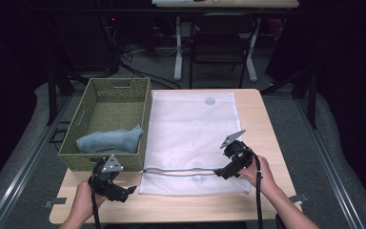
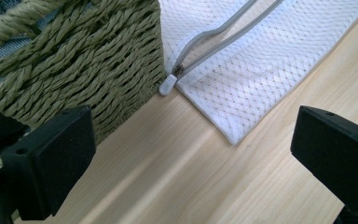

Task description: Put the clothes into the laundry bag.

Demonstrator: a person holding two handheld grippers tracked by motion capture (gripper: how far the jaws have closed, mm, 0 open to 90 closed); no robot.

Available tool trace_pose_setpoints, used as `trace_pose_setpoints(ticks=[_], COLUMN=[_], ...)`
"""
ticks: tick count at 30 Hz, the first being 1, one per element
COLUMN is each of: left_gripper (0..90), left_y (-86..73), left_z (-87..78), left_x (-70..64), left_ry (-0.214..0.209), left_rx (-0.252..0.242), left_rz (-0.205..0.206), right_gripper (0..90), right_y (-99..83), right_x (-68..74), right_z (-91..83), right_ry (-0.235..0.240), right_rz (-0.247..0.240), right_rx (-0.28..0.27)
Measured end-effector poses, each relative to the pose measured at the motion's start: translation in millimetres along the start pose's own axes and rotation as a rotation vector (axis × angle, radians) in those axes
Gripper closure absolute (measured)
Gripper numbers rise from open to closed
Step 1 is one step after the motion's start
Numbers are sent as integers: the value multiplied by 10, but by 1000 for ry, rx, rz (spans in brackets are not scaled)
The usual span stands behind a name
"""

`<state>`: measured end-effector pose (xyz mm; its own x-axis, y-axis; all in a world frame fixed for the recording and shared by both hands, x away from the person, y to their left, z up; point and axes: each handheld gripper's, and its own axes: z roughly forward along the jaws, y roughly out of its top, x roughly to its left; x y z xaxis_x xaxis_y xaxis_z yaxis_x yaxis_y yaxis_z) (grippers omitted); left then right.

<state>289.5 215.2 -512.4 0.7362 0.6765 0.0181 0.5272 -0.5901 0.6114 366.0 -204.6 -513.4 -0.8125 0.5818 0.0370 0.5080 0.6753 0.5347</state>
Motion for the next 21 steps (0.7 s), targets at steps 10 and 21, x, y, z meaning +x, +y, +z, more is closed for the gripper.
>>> trace_pose_setpoints(ticks=[10, 21], left_gripper=[1, 1], left_y=[2, 2], left_z=[1, 9], left_x=[0, -3], left_ry=[-6, -6], left_rx=[-1, -4], left_rz=[3, 4], right_gripper=[22, 23], right_y=[131, 242], right_x=[-21, -20], right_z=[111, 238], right_ry=[7, 15], right_rz=[-21, -31], right_rx=[16, 39])
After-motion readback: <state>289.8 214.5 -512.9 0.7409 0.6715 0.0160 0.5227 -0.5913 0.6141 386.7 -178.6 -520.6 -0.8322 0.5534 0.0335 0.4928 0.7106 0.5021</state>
